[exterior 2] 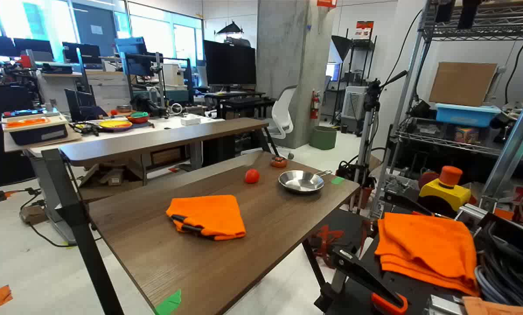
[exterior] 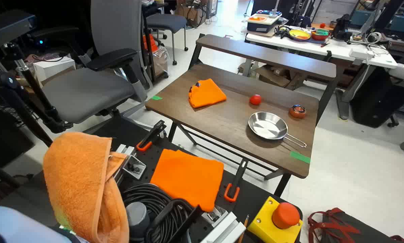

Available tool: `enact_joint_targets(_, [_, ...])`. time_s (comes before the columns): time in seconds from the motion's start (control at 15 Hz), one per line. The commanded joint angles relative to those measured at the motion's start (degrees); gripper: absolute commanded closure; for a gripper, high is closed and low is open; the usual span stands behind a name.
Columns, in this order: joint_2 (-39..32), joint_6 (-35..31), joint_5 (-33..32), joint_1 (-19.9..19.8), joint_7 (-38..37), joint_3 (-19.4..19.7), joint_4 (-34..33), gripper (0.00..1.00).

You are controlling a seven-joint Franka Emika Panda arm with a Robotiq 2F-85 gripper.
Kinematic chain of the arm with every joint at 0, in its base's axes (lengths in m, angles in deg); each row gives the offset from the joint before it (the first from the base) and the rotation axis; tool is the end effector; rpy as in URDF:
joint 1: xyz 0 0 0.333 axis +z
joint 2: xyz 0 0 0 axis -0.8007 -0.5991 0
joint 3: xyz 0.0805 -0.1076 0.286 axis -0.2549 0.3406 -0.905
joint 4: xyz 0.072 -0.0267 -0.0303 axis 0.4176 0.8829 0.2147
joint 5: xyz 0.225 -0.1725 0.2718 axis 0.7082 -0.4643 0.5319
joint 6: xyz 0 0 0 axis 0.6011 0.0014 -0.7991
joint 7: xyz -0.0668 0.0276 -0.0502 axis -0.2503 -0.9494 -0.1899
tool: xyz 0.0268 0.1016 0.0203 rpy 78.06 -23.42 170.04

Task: Move the pan slightly to the left

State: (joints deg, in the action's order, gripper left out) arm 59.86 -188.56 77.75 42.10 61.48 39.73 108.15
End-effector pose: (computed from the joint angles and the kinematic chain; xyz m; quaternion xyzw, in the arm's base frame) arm 0.3392 -0.1415 0.4860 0.9920 -0.1249 -0.0091 0.0151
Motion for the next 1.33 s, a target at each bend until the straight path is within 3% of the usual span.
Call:
enact_joint_targets(0.0, [-0.03, 0.13, -0.01, 0.04, -0.01, 0.03, -0.11, 0.0])
enact_joint_targets(0.8, [-0.03, 0.13, -0.01, 0.04, -0.01, 0.03, -0.11, 0.0])
enact_joint_targets(1.27, [-7.23, 0.23, 2.05, 1.44, -2.4, -1.03, -4.54, 0.0])
